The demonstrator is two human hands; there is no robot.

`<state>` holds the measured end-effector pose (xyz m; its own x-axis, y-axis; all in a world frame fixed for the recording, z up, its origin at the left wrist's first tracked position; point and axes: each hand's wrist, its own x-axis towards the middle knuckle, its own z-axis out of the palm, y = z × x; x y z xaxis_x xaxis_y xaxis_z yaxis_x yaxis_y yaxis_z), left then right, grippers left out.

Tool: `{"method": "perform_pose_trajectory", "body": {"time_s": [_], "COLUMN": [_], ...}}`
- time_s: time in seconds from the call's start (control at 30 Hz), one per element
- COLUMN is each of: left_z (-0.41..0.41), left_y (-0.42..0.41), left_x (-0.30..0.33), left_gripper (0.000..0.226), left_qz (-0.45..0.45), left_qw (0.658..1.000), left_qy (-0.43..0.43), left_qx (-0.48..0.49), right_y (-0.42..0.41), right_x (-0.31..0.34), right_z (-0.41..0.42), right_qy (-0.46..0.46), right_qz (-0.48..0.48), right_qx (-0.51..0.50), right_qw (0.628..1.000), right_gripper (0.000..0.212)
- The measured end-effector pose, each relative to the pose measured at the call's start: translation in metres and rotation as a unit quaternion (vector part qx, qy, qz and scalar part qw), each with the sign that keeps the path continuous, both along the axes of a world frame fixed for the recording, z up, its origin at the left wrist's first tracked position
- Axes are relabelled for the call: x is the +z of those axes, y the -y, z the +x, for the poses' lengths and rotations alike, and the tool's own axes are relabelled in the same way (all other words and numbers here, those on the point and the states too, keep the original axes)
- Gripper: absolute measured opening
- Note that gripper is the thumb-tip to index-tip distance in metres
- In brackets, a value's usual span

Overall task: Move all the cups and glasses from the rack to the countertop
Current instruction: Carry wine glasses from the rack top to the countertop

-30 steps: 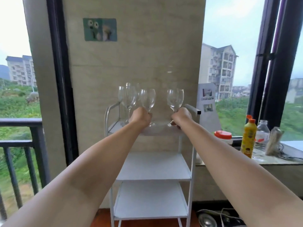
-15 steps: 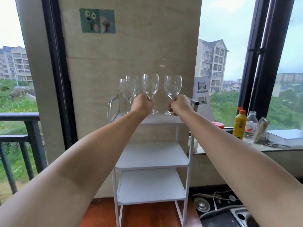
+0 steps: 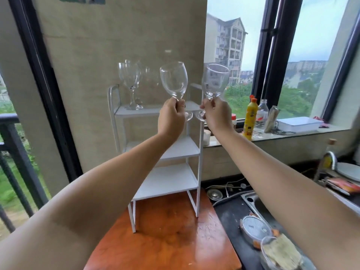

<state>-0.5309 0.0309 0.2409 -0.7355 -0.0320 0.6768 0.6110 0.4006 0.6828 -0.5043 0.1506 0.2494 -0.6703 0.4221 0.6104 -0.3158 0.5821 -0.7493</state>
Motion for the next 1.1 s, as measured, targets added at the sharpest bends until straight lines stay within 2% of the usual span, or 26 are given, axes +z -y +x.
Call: {"method": "perform_pose_trajectory", "body": {"time_s": [0.2,0.33,0.57,0.77,1.1], "left_z": [0.058,0.117,0.277,0.409,0.579], "left_y": [-0.058,-0.123,-0.261,-0.360,-0.520], "left_x": [-0.037,-0.074,-0.161,-0.217,-0.265], "left_gripper": [0.025,0.027,0.031,0.025,0.029], "left_qz": [-0.018,-0.054,-0.111,-0.172,-0.253], "left_qw": [0.997,0.988,0.955,0.896,0.792], "left_qy": [0.044,0.084,0.149,0.205,0.196], "left_qx": [-0.056,-0.115,-0.233,-0.354,-0.520], "right_y": [-0.071,-0.135,-0.256,-0.333,-0.440], "right_x": [-0.035,-0.073,-0.156,-0.217,-0.267], "right_z": [0.076,0.151,0.354,0.517,0.707], "right_qy": [0.026,0.083,0.180,0.209,0.229], "right_qz": [-0.044,-0.063,-0.088,-0.184,-0.244], "right_qx": [-0.055,-0.115,-0.221,-0.298,-0.477], "right_qw": [0.997,0.988,0.955,0.913,0.813], "right_gripper": [0.027,0.031,0.026,0.017,0.021]}}
